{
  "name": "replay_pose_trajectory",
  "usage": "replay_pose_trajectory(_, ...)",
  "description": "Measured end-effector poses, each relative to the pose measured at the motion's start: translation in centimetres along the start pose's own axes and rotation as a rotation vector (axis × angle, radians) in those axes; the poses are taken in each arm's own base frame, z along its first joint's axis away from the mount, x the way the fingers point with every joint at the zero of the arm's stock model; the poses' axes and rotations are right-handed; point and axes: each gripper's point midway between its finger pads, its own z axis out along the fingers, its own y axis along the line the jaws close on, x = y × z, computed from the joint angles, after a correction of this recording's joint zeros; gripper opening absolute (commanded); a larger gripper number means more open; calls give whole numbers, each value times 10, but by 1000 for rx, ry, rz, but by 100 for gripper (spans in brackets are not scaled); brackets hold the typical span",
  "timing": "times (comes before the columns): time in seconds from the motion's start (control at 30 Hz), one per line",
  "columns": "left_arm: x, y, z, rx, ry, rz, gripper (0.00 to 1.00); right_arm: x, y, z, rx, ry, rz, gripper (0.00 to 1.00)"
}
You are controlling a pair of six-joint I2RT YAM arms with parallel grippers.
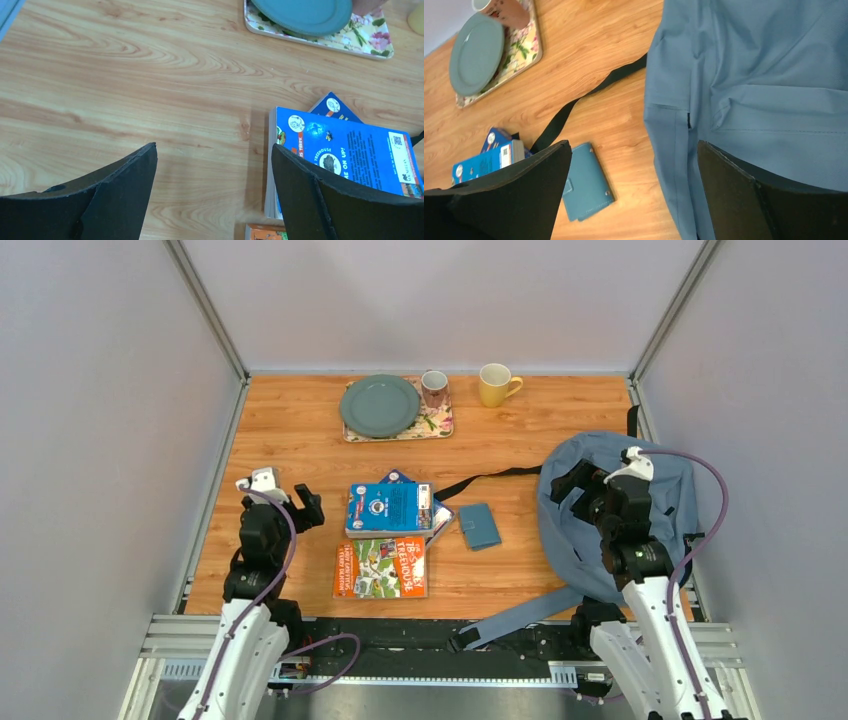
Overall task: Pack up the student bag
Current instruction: Move the book to the center of the board.
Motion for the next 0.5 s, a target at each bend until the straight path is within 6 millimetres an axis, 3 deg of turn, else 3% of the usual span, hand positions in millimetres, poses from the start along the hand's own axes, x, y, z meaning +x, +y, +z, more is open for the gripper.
replay_pose_trajectory(0.17,-4,-2,-6,-15,34,-66,91,2,10,-14,-58,35,-26,100)
replay_pose_trajectory(0.27,-10,-23,-13,61,93,-130,92,4,17,-21,-104,41,-24,100)
replay_pose_trajectory(0.3,-13,-30,-14,87,113,-141,99,4,20,-23,-121,44,-22,100)
replay_pose_trajectory(0.5,-28,-80,-21,312,224,-219,99,8,36,-27,-205,72,-11,100)
